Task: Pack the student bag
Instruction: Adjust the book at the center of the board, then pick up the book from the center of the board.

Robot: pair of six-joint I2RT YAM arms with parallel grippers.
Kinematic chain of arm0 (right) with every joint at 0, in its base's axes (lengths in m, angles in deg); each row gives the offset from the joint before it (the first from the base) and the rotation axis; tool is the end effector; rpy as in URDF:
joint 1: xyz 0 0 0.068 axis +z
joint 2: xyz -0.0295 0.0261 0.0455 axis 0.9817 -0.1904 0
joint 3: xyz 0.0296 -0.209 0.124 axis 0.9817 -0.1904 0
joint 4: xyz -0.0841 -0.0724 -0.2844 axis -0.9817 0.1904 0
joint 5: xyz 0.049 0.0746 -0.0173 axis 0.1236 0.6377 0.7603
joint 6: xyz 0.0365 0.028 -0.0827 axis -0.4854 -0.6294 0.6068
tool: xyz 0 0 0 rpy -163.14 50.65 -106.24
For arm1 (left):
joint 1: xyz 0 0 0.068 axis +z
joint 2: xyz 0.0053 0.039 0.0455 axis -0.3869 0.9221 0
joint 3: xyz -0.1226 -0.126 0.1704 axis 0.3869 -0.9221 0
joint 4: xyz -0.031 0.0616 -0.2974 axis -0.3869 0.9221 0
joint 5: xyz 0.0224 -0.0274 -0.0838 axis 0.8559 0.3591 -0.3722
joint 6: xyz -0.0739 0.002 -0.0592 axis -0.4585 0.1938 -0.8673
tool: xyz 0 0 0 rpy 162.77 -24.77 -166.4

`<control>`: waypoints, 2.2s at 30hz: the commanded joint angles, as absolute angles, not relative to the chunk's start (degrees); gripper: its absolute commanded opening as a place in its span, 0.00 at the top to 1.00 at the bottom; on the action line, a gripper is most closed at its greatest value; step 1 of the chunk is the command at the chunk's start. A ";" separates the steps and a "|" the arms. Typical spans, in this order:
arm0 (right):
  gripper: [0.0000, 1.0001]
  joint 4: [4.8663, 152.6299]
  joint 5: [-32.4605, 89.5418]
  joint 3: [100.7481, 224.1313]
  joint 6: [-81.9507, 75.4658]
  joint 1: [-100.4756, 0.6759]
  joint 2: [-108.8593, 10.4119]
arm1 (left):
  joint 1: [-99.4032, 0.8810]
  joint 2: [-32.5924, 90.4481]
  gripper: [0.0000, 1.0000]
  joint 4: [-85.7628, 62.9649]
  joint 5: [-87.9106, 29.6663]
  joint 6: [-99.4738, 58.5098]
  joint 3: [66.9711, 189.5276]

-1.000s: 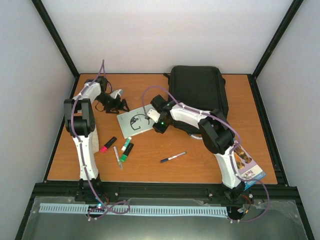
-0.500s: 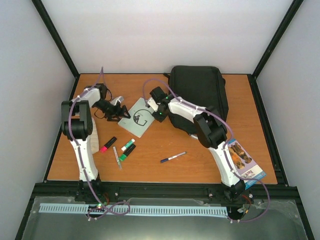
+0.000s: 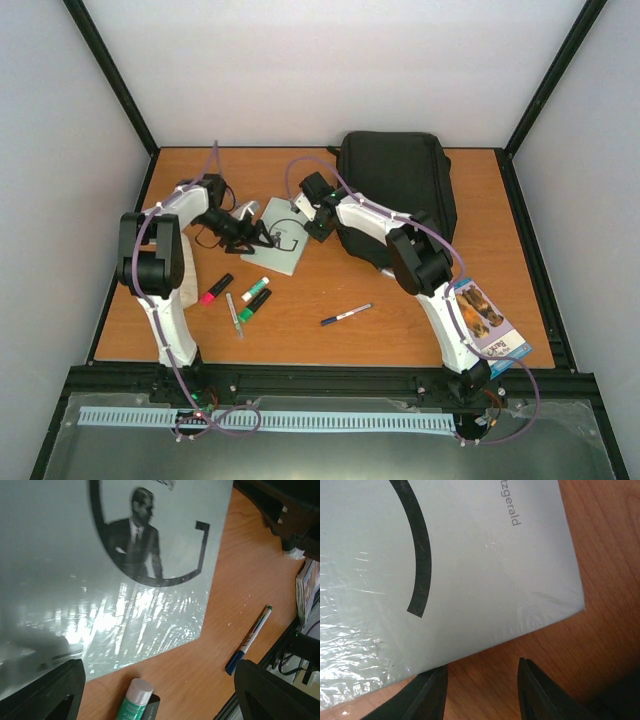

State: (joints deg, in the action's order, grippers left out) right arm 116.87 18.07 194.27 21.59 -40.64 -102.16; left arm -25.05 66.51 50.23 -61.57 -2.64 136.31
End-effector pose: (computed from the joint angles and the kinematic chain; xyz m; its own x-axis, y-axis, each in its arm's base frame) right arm 0.4238 0.3303 0.0611 -0.4902 -0.7825 -0.3840 -0.7946 0.5822 -0.1720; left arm 0.3812 -0.0711 0.0839 -0.9920 0.1225 -0.0314 0.1132 0.7496 -0.6521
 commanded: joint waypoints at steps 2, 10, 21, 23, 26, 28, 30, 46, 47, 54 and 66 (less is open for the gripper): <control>0.58 116.01 16.93 195.00 21.90 -40.35 -103.59 | -27.29 64.66 0.15 48.53 -63.22 -3.49 135.64; 0.50 118.61 18.94 195.83 24.28 -40.48 -98.09 | -26.97 64.07 0.11 53.19 -57.77 -1.29 144.12; 0.31 118.52 41.51 194.94 23.87 -47.59 -82.59 | -26.22 58.14 0.00 62.61 -37.95 0.82 156.20; 0.31 118.95 43.32 193.62 18.99 -49.41 -80.96 | -26.15 55.54 0.00 59.86 -39.61 1.81 155.87; 0.32 117.35 48.77 189.01 20.61 -50.48 -75.83 | -25.07 51.61 0.00 51.50 -44.89 0.81 152.27; 0.31 119.92 43.28 189.84 25.09 -49.48 -74.84 | -23.11 49.65 0.00 45.04 -50.37 -7.44 149.54; 0.27 122.66 37.64 191.82 26.71 -49.59 -74.97 | -22.07 49.04 0.00 40.45 -55.97 -13.04 148.31; 0.28 117.03 53.88 182.96 12.17 -53.68 -79.48 | -21.86 51.12 0.00 45.10 -26.59 -8.50 138.85; 0.28 116.66 53.03 182.86 12.96 -52.59 -79.61 | -21.54 52.37 0.00 45.91 -27.58 -9.18 139.07; 0.27 116.06 53.12 179.93 12.96 -48.51 -81.69 | -21.20 57.38 0.00 43.02 -54.77 -7.43 135.46; 0.42 113.27 48.34 181.78 11.56 -45.58 -88.00 | -21.19 64.82 0.02 39.25 -60.63 -8.36 132.69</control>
State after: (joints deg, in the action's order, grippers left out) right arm 114.56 50.24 179.16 12.04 -46.80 -85.85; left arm -21.37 62.36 40.22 -58.40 -9.13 132.79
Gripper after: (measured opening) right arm 0.614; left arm 0.989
